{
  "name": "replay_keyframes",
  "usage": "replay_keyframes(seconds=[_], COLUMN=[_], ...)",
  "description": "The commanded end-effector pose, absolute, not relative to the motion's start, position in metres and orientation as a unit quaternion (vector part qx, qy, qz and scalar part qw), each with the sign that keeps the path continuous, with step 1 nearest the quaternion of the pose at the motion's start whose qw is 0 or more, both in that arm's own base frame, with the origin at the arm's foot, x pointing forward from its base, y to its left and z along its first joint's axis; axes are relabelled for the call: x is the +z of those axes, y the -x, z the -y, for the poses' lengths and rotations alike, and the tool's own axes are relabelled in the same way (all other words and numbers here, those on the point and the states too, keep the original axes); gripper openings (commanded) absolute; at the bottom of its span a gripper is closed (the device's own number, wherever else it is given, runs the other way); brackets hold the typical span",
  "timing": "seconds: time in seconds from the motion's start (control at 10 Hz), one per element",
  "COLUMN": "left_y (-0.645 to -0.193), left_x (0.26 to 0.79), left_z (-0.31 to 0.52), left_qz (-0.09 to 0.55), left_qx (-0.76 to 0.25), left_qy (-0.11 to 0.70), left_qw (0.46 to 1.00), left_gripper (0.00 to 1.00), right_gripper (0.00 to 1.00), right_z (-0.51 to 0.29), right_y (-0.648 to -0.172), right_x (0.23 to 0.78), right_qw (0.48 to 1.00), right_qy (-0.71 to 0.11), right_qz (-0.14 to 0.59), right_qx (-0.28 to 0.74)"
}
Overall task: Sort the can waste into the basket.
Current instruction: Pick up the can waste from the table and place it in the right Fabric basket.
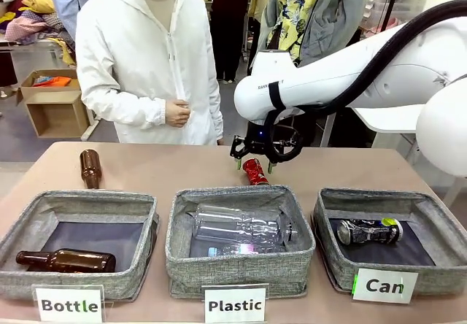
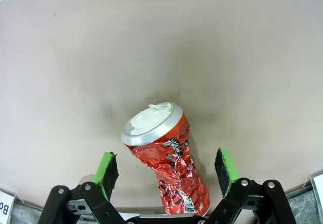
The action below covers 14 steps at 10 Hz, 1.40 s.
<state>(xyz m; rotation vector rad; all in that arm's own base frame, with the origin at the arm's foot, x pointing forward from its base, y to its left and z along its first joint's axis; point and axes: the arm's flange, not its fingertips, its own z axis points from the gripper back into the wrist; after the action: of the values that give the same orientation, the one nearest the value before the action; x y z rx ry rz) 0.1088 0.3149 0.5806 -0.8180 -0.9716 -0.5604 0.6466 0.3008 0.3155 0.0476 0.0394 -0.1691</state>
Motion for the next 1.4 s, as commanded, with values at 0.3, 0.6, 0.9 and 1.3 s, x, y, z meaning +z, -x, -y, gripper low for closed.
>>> replay_keyframes(seconds=[0.3,0.6,0.9,1.3], left_y=[-0.1,-0.1,-0.1,-0.1], left_x=[0.581,0.581,0.581,0.581], left_z=[-0.314,-0.314,-0.314,-0.314], left_qz=[0.456,0.456,0.456,0.456], left_qx=[-0.25,-0.25,-0.25,-0.25], left_qy=[0.376,0.376,0.376,0.376], left_qw=[0.767,0.767,0.767,0.767], left_gripper=[1.0,1.0,1.0,1.0], right_gripper=[1.0,0.4,0.0,0.0], right_z=[-0.292,-0.294,-0.295,-0.3], right_y=[-0.65,-0.651,-0.652,-0.652], right_x=[0.31,0.309,0.309,0.305], right_qw=[0.998,0.997,0.997,0.997], right_qy=[0.001,-0.007,-0.008,-0.014], right_qz=[-0.024,-0.049,-0.055,-0.059], right_qx=[-0.066,-0.057,-0.054,-0.054])
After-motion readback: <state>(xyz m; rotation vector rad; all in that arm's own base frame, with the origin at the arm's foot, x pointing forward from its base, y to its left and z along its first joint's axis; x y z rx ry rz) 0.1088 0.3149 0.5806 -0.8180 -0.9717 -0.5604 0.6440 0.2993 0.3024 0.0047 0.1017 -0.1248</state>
